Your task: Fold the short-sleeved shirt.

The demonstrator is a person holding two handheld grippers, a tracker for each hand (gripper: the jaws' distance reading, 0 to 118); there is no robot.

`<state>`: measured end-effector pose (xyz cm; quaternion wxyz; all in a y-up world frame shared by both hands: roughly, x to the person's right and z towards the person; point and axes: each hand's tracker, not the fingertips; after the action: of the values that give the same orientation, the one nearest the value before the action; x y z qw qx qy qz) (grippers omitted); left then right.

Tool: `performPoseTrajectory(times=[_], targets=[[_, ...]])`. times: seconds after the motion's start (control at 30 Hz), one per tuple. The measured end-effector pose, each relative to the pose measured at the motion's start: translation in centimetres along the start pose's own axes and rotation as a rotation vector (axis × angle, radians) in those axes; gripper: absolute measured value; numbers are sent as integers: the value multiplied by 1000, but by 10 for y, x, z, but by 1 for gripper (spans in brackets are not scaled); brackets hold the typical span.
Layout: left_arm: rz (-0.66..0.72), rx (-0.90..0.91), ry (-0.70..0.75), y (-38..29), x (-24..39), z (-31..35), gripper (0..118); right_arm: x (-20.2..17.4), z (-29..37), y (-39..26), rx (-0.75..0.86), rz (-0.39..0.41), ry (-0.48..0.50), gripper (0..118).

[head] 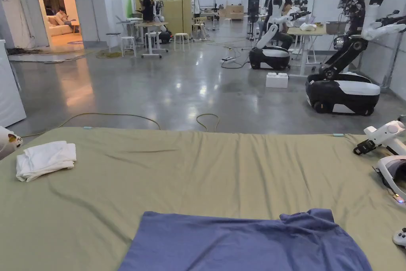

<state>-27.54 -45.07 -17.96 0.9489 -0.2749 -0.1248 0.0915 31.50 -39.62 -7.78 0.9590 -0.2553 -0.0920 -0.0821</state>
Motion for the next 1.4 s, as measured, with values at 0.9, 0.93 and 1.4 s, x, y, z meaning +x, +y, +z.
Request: performPoseTrajectory(times=[0.9, 0.93, 1.4], targets=[[-152, 169, 169, -12, 56, 99, 0, -27, 62, -47, 115, -57, -4, 0], [-164, 180, 187, -13, 61, 103, 0, -31, 65, -45, 117, -38, 14, 0], [-44, -334, 55, -54, -4, 19, 55, -58, 60, -47, 74, 37, 50, 0]])
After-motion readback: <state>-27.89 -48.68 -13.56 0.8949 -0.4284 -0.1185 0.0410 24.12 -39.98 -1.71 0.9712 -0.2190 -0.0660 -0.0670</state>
